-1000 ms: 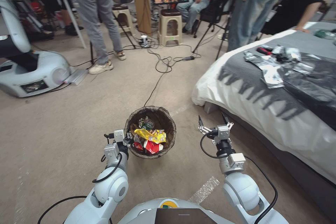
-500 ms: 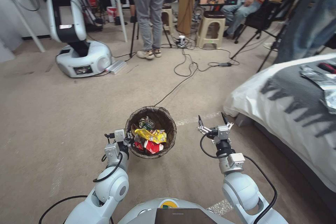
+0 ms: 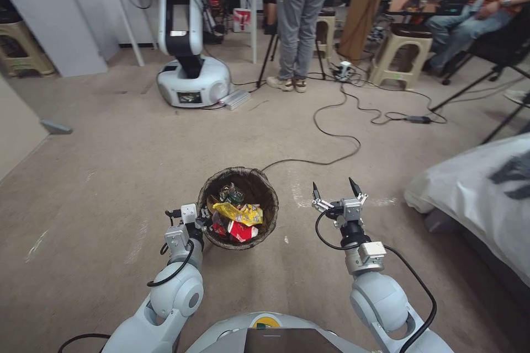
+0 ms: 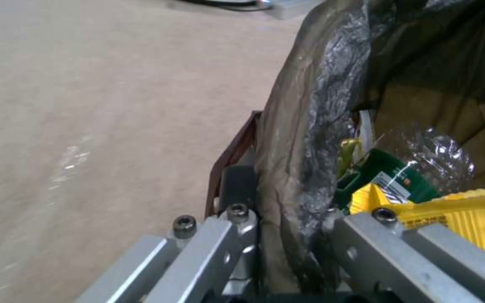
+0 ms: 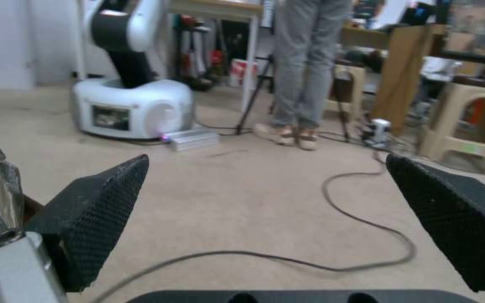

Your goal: Pick up the trash bin, then pick up the garbage from the floor and place it into the trash bin.

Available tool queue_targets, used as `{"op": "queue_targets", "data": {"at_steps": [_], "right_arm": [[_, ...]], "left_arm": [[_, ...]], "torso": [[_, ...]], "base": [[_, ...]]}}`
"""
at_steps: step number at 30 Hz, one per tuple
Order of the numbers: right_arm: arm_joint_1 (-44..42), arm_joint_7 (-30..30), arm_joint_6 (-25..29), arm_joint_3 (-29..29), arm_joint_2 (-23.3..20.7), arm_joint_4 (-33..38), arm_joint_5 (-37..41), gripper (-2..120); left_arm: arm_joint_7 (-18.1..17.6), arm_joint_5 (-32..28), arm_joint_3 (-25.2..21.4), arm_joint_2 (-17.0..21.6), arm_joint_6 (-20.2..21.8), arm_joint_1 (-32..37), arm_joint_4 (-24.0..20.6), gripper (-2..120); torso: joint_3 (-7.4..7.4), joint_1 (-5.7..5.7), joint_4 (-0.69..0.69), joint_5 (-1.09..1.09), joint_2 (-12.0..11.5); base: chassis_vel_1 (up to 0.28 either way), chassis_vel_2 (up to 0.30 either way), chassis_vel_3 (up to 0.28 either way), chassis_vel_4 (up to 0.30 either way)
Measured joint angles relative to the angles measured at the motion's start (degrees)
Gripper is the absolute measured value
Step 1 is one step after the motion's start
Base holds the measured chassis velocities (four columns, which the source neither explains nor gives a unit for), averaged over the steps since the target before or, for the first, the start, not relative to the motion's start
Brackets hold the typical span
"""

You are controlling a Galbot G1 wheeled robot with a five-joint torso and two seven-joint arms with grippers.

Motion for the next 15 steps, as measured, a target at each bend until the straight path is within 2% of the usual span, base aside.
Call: {"op": "queue_targets", "data": {"at_steps": [10, 15], "right_arm": [[-0.17, 0.02, 0.05, 0.00, 0.19, -0.03, -0.14, 100], [-0.27, 0.04, 0.07, 0.00, 0.44, -0.02, -0.21, 100]], "left_arm": [[-0.03, -0.08, 0.16, -0.04, 0.03, -0.07, 0.00, 4], [-0.06, -0.02, 0.19, -0.09, 0.05, -0.05, 0.00, 4]], "torso": [[0.00, 0.00, -0.02, 0.00, 0.00], [0.00, 0.00, 0.00, 0.00, 0.00]], "base": [[0.108, 0.120, 0.119, 0.105], [0.013, 0.014, 0.026, 0.029]]}}
